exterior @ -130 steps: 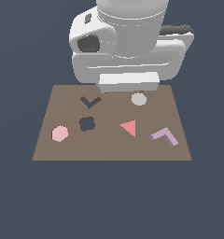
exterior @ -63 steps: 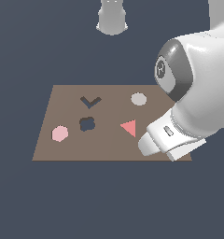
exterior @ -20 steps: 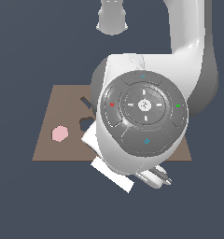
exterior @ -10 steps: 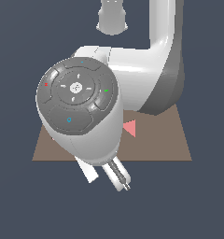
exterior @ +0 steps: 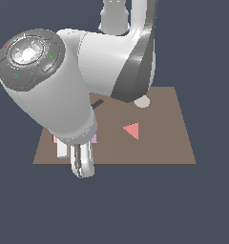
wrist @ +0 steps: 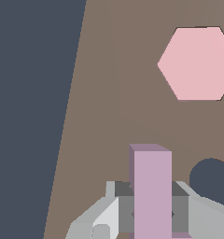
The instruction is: Insert a designated object into the corresponding slot on a board.
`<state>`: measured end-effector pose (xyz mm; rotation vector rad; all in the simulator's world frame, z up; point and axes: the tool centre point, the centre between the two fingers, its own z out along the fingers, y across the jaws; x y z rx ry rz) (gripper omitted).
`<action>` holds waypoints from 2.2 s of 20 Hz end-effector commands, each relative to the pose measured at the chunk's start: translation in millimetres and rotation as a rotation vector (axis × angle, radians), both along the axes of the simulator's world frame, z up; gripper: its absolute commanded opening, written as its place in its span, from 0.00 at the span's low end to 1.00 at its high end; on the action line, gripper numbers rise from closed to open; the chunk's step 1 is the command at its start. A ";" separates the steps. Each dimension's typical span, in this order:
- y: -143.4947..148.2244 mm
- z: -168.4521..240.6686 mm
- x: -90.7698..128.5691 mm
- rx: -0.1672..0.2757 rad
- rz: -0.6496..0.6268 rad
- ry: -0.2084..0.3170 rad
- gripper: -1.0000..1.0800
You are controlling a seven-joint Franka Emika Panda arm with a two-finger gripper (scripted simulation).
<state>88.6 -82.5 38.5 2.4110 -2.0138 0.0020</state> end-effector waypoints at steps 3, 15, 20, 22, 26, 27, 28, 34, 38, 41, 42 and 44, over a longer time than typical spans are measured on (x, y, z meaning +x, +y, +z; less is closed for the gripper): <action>-18.7 0.8 -32.0 0.000 -0.234 -0.001 0.00; -29.9 1.7 -109.4 0.000 -0.728 0.000 0.00; -25.6 1.9 -129.9 0.000 -0.859 0.001 0.00; -23.6 1.9 -136.0 0.000 -0.900 0.001 0.00; -19.8 2.0 -145.2 0.001 -0.963 0.001 0.00; -19.0 2.0 -146.9 0.001 -0.974 0.001 0.00; -18.3 2.0 -148.3 0.001 -0.985 0.001 0.00; -15.6 2.1 -152.0 0.001 -1.014 0.001 0.00; -15.6 0.3 -151.8 0.001 -1.011 0.001 0.00; -15.4 -6.4 -151.9 0.001 -1.013 0.001 0.00; -15.4 -7.6 -151.9 0.001 -1.014 0.001 0.00; -15.3 -8.0 -151.9 0.001 -1.014 0.001 0.96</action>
